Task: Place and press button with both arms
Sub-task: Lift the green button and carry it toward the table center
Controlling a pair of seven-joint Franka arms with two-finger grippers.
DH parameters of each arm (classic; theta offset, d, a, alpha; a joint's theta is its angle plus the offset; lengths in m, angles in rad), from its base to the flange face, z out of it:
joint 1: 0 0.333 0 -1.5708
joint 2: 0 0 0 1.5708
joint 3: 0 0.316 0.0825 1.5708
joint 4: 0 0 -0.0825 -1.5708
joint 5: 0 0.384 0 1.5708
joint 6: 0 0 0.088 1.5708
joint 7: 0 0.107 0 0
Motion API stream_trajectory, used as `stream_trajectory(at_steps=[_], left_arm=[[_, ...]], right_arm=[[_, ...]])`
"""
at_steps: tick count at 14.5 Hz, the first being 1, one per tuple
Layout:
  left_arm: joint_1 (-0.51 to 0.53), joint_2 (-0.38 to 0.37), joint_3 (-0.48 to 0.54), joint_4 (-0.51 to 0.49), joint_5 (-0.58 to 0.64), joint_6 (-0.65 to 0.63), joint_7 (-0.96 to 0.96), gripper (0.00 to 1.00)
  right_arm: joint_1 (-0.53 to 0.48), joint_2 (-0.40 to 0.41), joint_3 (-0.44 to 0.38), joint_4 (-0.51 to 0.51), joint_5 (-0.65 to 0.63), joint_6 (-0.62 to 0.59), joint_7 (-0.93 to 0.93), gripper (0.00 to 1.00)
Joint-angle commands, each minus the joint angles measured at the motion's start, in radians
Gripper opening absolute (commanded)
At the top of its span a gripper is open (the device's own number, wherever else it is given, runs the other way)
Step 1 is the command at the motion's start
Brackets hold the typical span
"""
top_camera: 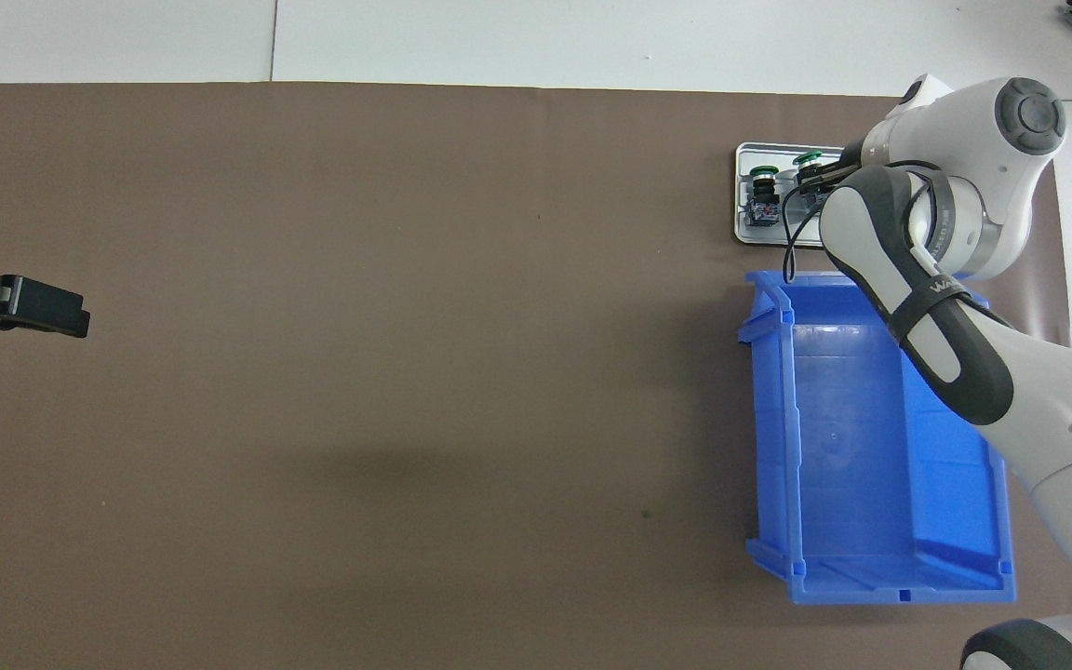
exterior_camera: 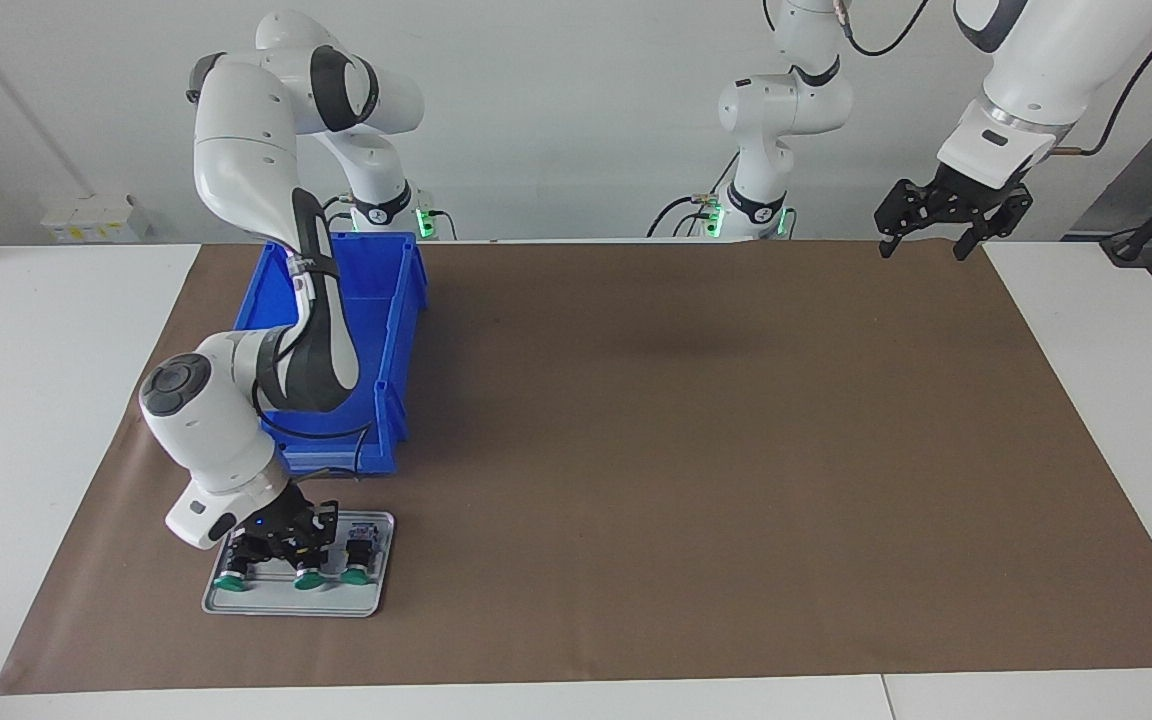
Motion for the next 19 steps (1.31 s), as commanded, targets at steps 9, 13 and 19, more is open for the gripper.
stream_trajectory(at_steps=[9,13,19], left_arm=[[0.014,-0.025,-0.009,-0.029,0.018,0.01,0.011,1.0],[0.014,-0.025,-0.009,-0.029,0.018,0.01,0.011,1.0],[0.014,-0.025,-0.009,-0.029,0.018,0.01,0.011,1.0]], right_arm=[[0.227,-0.094,-0.003,0.23,-0.055,-0.342,1.203,0.0],[0.373,-0.116,0.002,0.219,-0.101,-0.354,1.697,0.0],[0.615,-0.067,0.005,0.182,-0.226,-0.374,2.209,0.0]])
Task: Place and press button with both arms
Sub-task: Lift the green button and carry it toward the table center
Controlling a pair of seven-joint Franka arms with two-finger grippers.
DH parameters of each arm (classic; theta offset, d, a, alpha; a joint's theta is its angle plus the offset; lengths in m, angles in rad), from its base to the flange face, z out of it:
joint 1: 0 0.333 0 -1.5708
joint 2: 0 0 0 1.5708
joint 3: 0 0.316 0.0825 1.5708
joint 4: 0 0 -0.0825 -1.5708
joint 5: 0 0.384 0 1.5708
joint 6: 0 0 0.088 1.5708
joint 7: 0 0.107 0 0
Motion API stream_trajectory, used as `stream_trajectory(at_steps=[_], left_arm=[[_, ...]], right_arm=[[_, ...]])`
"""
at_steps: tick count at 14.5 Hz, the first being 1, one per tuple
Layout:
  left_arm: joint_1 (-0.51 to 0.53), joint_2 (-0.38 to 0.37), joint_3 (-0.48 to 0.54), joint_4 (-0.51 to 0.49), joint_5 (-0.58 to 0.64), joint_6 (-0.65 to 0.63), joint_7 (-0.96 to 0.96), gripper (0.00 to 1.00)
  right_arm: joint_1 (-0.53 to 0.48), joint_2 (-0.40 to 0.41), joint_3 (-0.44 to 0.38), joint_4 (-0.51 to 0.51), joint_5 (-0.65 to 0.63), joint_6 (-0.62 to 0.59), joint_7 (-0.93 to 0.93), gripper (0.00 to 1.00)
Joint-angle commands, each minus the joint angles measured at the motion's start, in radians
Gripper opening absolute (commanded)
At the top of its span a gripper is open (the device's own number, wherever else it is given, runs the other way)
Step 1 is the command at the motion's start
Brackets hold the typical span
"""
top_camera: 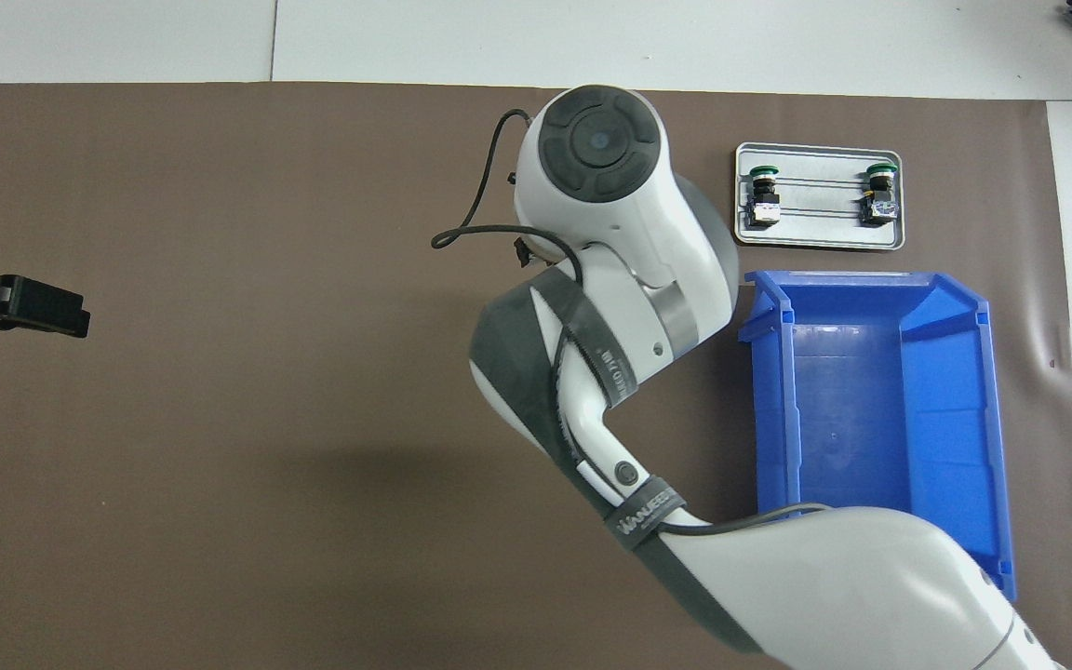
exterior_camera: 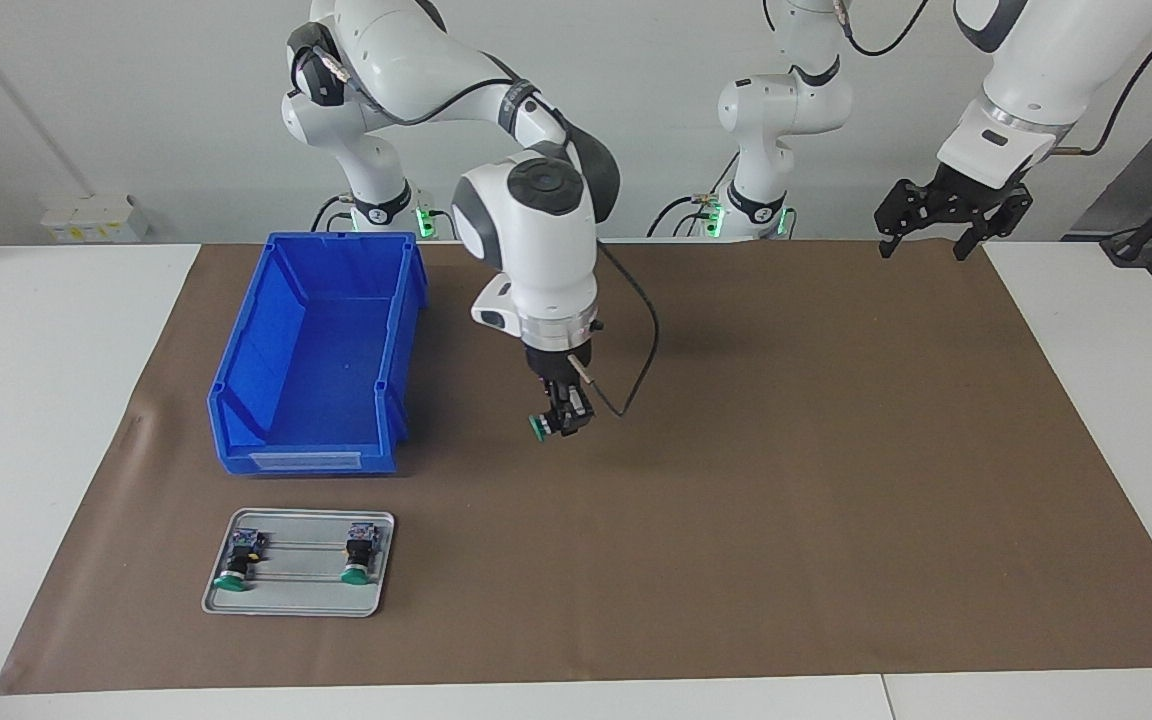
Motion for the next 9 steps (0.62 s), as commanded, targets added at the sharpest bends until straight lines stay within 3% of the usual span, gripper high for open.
stream_trajectory(at_steps=[1,4,6,9], left_arm=[[0.014,-0.025,-0.009,-0.031,0.018,0.01,0.011,1.0],[0.014,-0.025,-0.009,-0.029,0.018,0.01,0.011,1.0],[0.014,-0.025,-0.009,-0.029,0.018,0.01,0.011,1.0],[0.014,-0.025,-0.009,-0.029,0.018,0.01,0.011,1.0]], right_arm=[[0.095,0.055,-0.002,-0.014,-0.075,0.009,0.214,0.0],[0.151,0.102,0.0,-0.013,-0.079,0.063,0.412,0.0],[0.206,0.133,0.0,-0.019,-0.073,0.156,0.46,0.0],[0.229,0.135,0.0,-0.036,-0.079,0.198,0.531,0.0]])
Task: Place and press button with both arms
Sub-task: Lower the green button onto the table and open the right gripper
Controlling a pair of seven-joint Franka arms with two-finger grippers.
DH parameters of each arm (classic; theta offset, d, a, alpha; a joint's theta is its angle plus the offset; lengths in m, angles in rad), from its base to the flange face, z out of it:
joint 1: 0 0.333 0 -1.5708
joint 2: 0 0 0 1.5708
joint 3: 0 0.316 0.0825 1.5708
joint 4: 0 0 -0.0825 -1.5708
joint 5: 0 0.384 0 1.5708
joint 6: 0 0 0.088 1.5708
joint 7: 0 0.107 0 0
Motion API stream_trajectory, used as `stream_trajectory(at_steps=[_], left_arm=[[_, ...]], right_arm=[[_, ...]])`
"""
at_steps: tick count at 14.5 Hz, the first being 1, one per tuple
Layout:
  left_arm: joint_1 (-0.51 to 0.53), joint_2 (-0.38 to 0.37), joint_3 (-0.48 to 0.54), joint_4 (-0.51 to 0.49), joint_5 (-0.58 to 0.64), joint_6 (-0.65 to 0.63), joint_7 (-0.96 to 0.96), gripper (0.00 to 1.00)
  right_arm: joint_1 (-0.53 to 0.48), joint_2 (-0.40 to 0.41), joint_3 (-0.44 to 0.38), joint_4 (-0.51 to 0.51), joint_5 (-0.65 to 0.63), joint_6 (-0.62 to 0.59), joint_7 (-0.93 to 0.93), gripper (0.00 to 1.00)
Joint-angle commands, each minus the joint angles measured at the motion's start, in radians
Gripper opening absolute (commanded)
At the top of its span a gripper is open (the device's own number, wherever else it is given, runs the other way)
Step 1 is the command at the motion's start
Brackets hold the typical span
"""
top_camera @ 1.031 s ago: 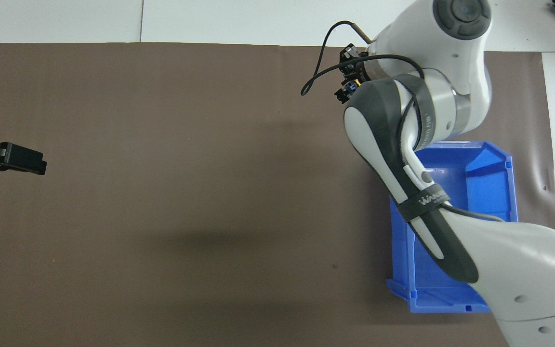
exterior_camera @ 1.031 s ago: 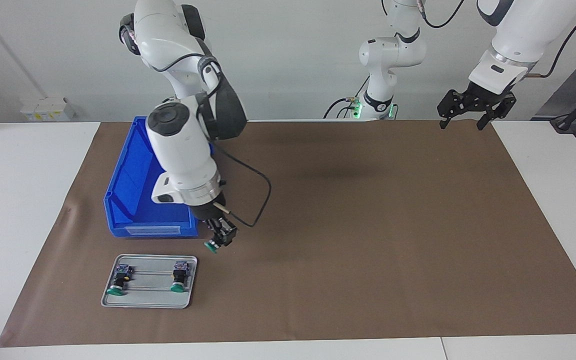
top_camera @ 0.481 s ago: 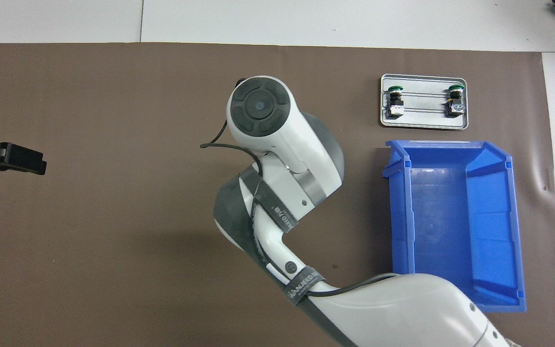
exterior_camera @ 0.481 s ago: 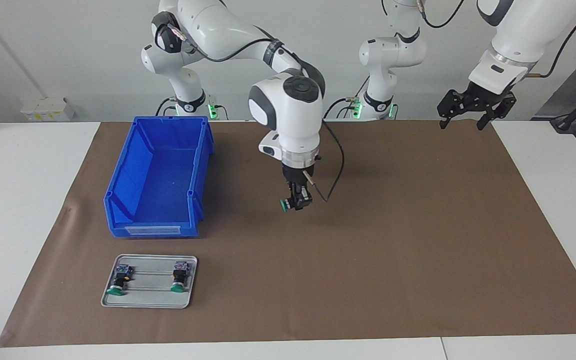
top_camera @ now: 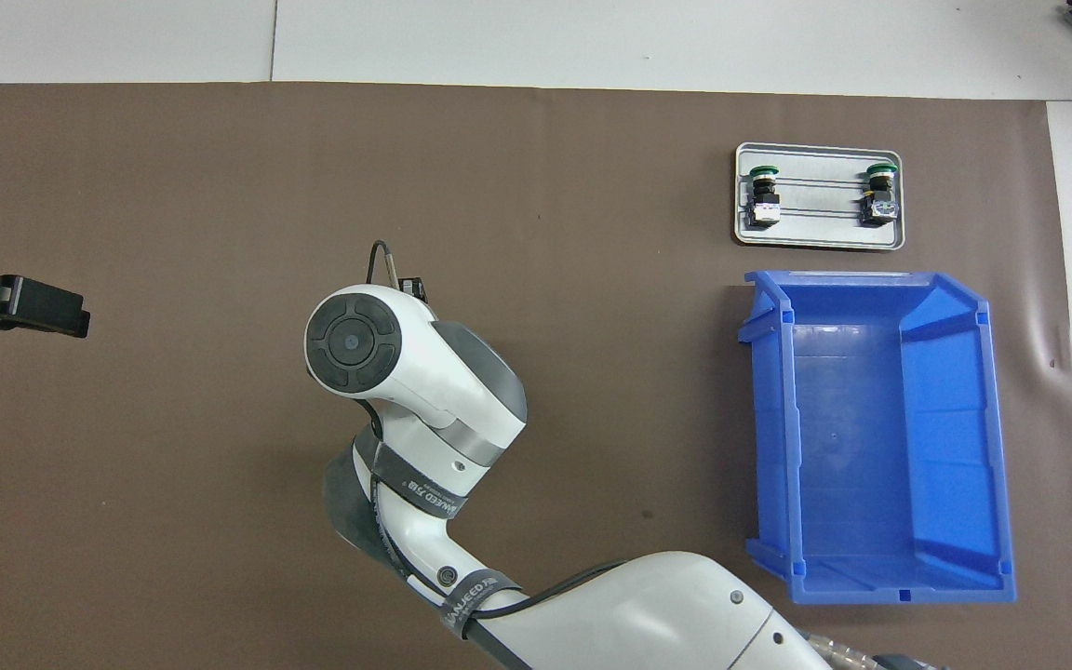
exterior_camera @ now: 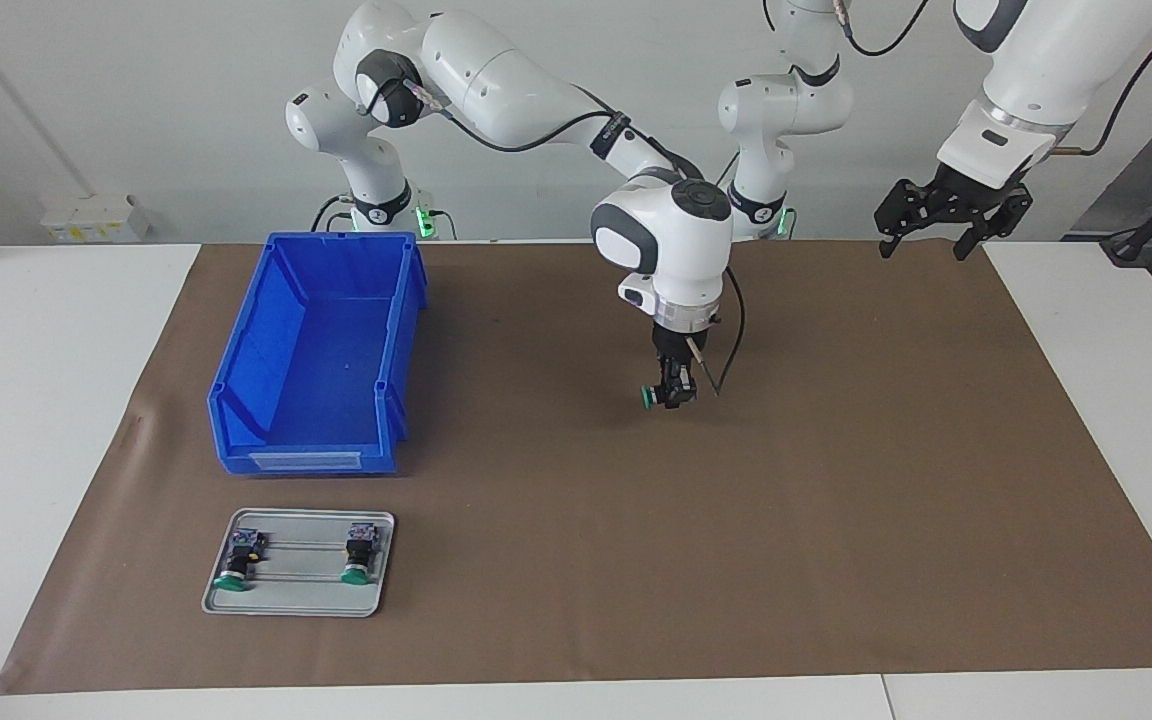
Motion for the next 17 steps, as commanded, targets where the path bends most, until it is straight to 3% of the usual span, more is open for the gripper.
stream_trajectory(at_steps=[1,11,12,13,14,17], left_arm=[[0.014,-0.025,-0.009,-0.029,0.018,0.01,0.011,1.0],[0.014,-0.025,-0.009,-0.029,0.018,0.01,0.011,1.0],[0.014,-0.025,-0.009,-0.031,0.018,0.01,0.011,1.0],[0.014,-0.025,-0.009,-0.029,0.018,0.01,0.011,1.0],[0.014,-0.025,-0.009,-0.031,0.018,0.01,0.011,1.0],[0.014,-0.025,-0.009,-0.031,0.018,0.01,0.009,1.0]], right_arm=[[0.021,-0.009,0.0,-0.043,-0.024,0.043,0.051,0.0],[0.055,0.08,-0.003,-0.062,-0.081,0.109,0.089,0.0],[0.057,0.089,-0.003,-0.062,-0.092,0.117,0.092,0.08],[0.055,0.089,-0.003,-0.064,-0.106,0.141,0.097,0.74],[0.055,0.089,-0.001,-0.062,-0.142,0.146,0.094,1.0],[0.049,0.074,0.0,-0.058,-0.176,0.144,0.086,1.0]])
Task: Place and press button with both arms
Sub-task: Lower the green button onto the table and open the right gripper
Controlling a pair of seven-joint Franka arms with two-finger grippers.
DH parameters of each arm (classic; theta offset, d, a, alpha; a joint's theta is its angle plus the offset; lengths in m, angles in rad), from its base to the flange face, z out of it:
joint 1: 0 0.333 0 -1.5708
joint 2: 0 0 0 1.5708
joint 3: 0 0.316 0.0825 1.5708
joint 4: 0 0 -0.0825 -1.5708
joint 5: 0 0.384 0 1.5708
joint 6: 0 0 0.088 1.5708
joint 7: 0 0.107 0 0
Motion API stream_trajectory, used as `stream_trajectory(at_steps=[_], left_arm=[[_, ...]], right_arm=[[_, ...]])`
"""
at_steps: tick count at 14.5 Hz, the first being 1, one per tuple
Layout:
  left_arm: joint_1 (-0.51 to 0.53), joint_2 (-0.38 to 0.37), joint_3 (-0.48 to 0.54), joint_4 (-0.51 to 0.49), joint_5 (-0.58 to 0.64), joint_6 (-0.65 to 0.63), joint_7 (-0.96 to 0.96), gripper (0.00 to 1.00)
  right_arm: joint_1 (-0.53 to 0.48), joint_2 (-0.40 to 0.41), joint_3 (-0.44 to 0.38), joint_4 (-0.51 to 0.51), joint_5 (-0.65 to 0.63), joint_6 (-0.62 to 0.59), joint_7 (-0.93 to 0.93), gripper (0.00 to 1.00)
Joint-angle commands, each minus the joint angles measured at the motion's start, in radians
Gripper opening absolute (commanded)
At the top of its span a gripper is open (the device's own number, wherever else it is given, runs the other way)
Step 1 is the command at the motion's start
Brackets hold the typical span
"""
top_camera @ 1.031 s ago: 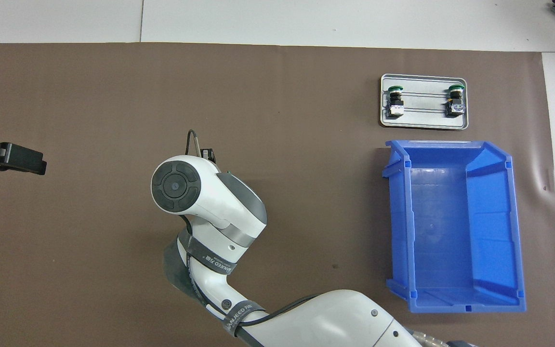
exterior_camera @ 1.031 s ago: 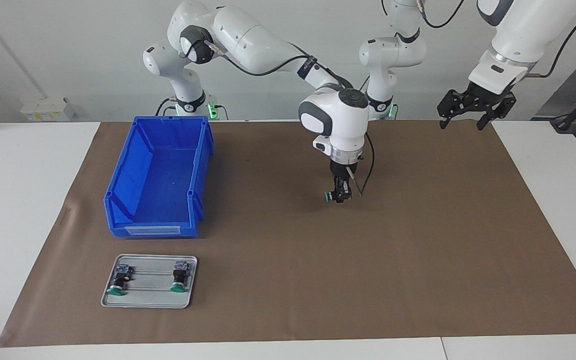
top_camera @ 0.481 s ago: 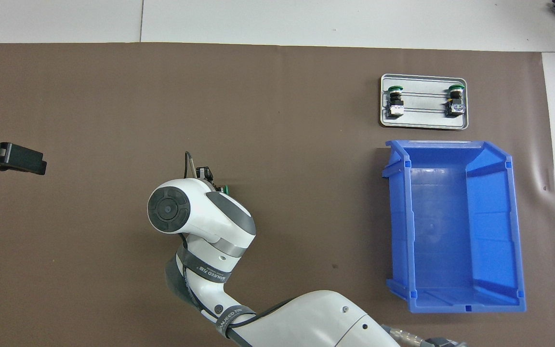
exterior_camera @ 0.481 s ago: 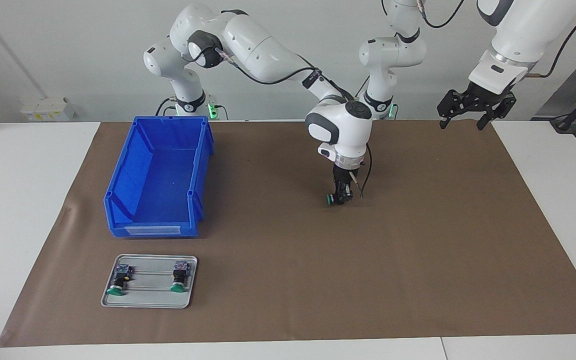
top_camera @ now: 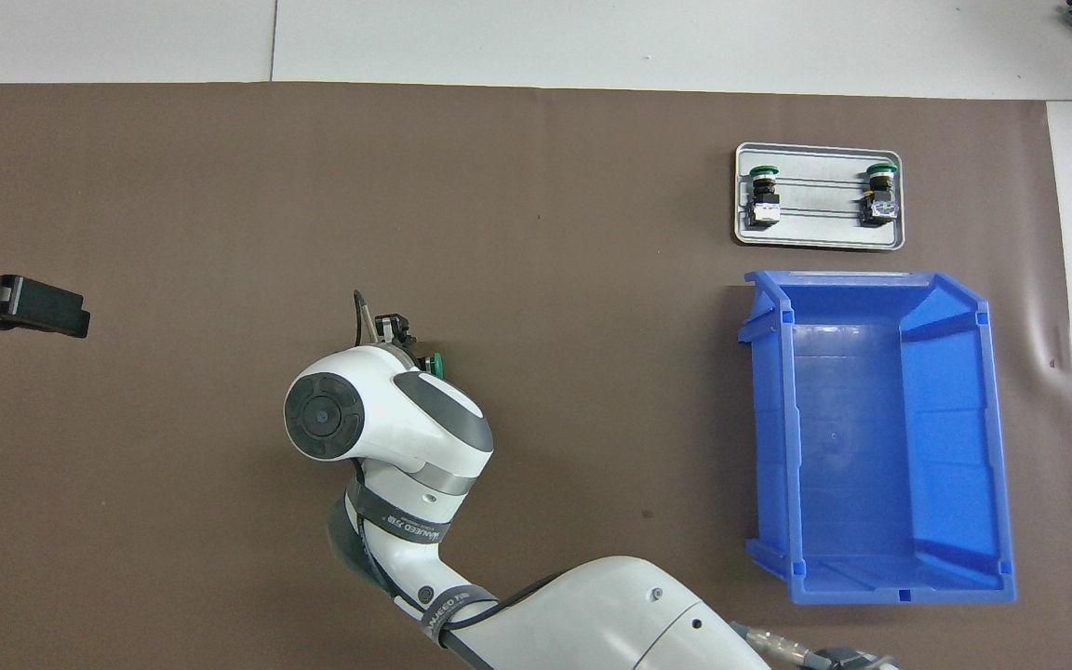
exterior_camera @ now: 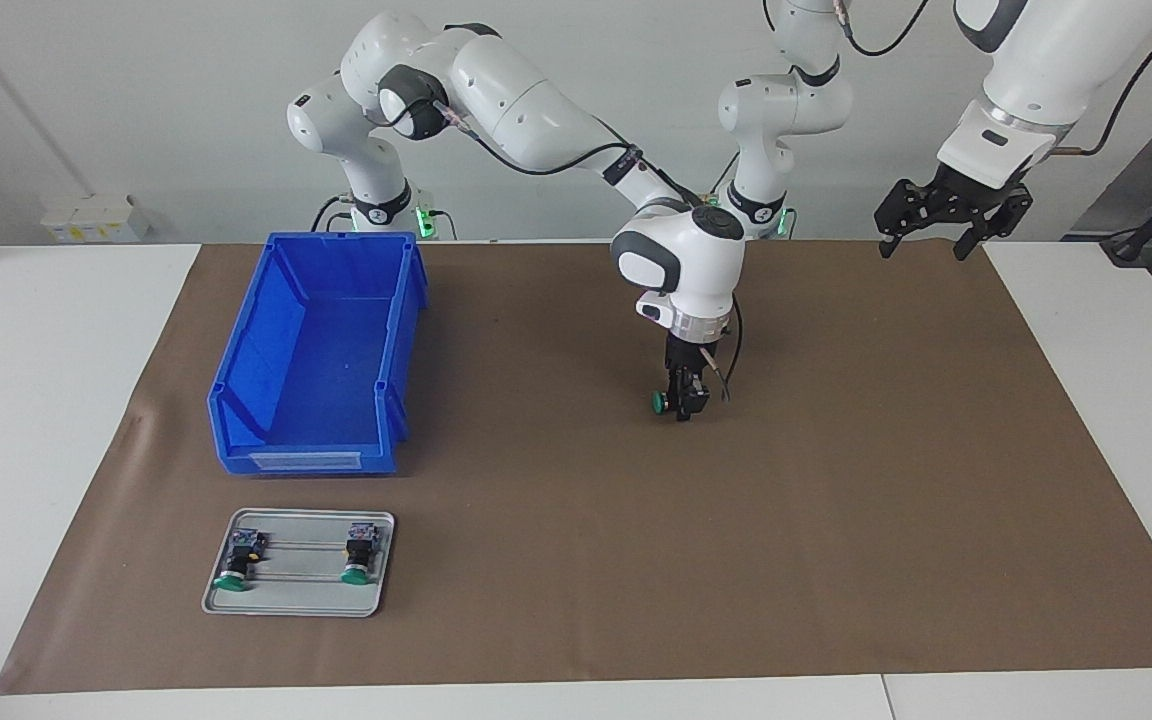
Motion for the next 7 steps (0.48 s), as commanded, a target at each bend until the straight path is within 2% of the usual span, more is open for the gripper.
stream_trajectory(at_steps=[1,5,7], left_arm=[[0.011,-0.025,-0.009,-0.029,0.018,0.01,0.006,1.0],[0.004,-0.03,-0.009,-0.042,0.018,0.01,0.024,1.0],[0.008,-0.03,-0.011,-0.048,0.018,0.038,0.072,0.98]], right_arm=[[-0.016,-0.022,0.001,0.005,-0.032,0.01,0.019,1.0],[-0.042,-0.124,0.003,-0.012,-0.019,-0.013,-0.137,1.0],[-0.083,-0.189,0.004,-0.062,-0.016,-0.015,-0.238,1.0]])
